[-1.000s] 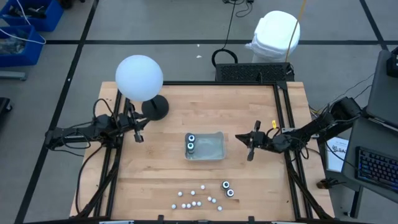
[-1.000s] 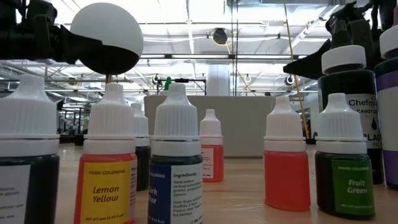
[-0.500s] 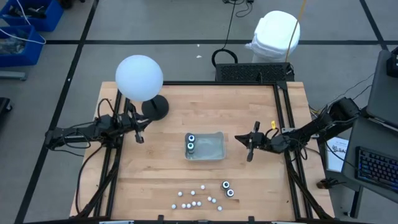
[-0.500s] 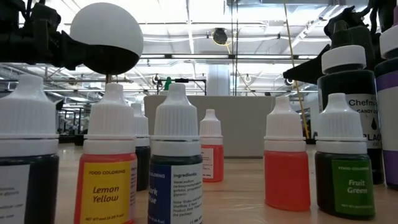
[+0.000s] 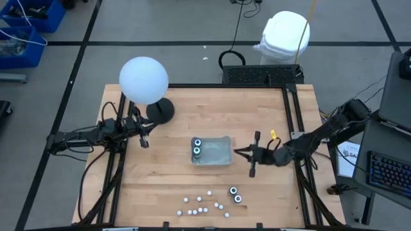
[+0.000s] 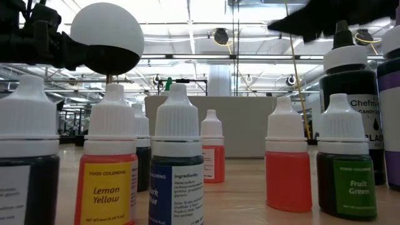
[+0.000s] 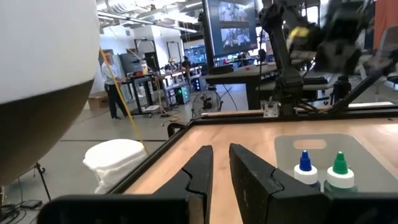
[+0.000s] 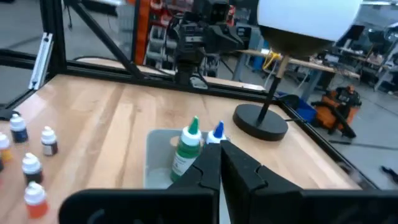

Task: Pick & Place food coloring
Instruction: Put the large violet food coloring bottle into the gray bin

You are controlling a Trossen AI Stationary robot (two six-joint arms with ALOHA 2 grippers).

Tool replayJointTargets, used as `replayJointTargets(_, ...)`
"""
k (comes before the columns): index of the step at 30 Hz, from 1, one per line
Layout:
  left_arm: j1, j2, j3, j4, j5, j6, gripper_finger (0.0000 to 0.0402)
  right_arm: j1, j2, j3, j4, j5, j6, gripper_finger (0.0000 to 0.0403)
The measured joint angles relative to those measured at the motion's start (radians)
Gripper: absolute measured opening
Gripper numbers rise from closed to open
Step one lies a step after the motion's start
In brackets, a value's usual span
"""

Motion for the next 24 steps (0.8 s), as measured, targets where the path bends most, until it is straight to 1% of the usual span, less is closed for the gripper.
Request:
replayJointTargets(4,0.0,0.0,0.0,-0.001,0.0,-0.001,0.0063,0.092,0.075,0.191,-0.211,0.103,0.063,0.0001)
replayJointTargets(7,0.0,0.0,0.0,0.001,0.0,0.004,0.0063,0.165,0.159,0.321,-0.299,0.145,0.107,0.0001)
replayJointTargets(11,0.0,0.0,0.0,0.014,0.0,0.028,0.0063,0.263,0.29,0.489,-0.385,0.253,0.144,0.0)
replayJointTargets(14,0.0,0.0,0.0,0.021,0.0,0.05,0.0063,0.334,0.387,0.613,-0.396,0.367,0.138,0.0)
replayJointTargets(18,0.0,0.0,0.0,0.045,-0.001,0.059,0.0063,0.413,0.518,0.754,-0.399,0.529,0.083,0.0)
replayJointTargets(19,0.0,0.0,0.0,0.046,0.0,0.059,0.0063,0.43,0.547,0.779,-0.395,0.584,0.07,0.0)
replayJointTargets(22,0.0,0.0,0.0,0.056,-0.001,0.063,0.0063,0.478,0.615,0.82,-0.337,0.799,0.039,0.0001)
replayJointTargets(23,0.0,0.0,0.0,0.059,-0.001,0.063,0.0063,0.491,0.632,0.827,-0.295,0.841,0.022,0.0005)
replayJointTargets(24,0.0,0.0,0.0,0.061,-0.001,0.063,0.0063,0.505,0.645,0.827,-0.255,0.855,0.005,0.001)
